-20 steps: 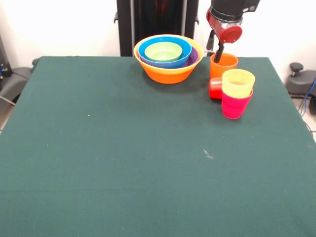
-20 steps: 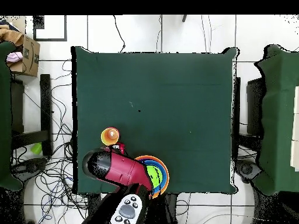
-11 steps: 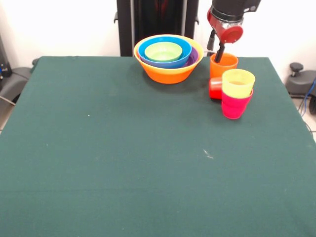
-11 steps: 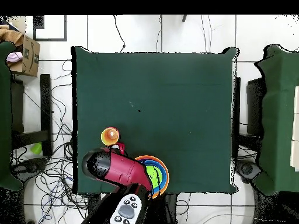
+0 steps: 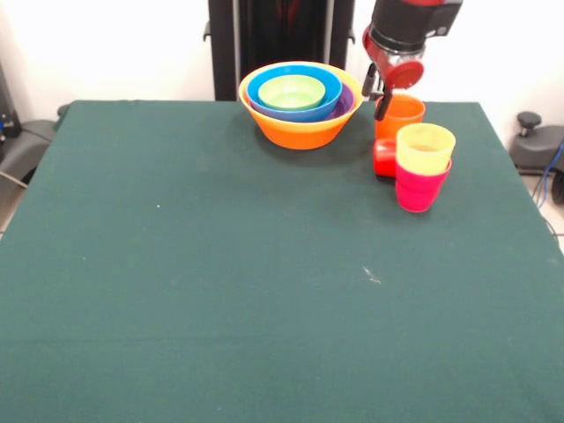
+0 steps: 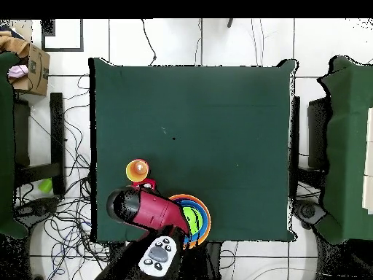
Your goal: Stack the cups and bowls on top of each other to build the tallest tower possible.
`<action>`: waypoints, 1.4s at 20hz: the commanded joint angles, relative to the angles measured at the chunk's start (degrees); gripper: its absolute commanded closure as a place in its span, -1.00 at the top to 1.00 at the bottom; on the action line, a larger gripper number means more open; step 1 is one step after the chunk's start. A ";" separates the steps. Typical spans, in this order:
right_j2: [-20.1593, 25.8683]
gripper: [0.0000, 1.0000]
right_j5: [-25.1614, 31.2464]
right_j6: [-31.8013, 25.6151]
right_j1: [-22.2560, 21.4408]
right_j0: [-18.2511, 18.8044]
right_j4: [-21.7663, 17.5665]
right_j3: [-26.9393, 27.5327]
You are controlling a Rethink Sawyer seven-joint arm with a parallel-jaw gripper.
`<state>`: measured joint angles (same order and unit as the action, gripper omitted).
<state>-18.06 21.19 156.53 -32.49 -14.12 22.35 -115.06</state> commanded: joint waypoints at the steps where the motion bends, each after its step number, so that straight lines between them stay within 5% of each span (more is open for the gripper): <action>1: 5.32 1.00 -5.14 3.98 5.22 -0.86 -1.56 4.08; 13: 5.36 1.00 -3.82 4.36 4.91 -1.91 -0.67 4.34; 22: 3.58 1.00 5.10 7.15 -1.77 -5.31 0.45 3.26; 28: 4.09 1.00 3.92 7.26 -1.44 -5.17 1.24 3.01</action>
<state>-18.26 21.94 156.53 -33.38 -19.01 22.36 -114.82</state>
